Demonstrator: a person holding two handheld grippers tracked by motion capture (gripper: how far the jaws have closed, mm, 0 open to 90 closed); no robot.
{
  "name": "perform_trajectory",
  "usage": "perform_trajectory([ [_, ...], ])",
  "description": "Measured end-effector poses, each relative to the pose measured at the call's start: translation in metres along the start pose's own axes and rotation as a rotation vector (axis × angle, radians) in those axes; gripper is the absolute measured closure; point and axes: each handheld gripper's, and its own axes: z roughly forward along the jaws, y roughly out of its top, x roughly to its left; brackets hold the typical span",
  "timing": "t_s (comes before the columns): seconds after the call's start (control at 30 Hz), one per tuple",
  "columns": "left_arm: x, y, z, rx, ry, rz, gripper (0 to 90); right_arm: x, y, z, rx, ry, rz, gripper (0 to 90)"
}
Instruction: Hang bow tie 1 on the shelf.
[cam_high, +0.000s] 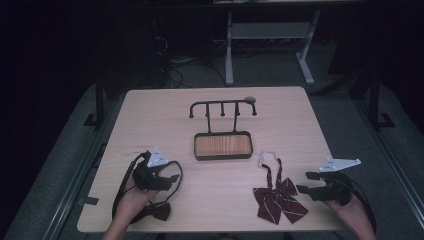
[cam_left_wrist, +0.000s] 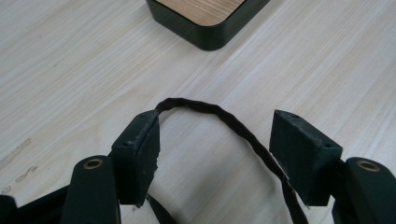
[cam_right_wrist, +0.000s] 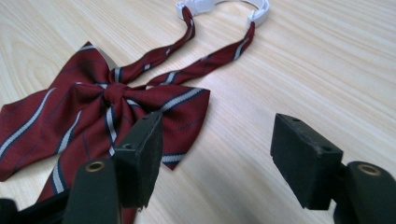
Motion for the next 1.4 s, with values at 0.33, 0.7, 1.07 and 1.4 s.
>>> perform_trajectory([
  [0.33,0.000,-0.002,0.002,-0.013,-0.024,0.004,33.0,0.007,0.005,0.000,0.001,0.014,0.012,29.8],
  [0.7,0.002,0.001,-0.007,-0.059,-0.014,-0.008,32.3,0.017,0.027,-0.002,0.041,0.030,-0.010,30.9],
  [1.07,0.004,0.001,-0.006,-0.055,-0.015,0.005,31.5,0.013,0.051,0.002,0.094,0.030,-0.031,32.8],
  [1.4,0.002,0.002,-0.006,-0.060,-0.019,0.017,31.4,0.012,0.075,0.017,0.136,0.016,-0.045,37.1],
])
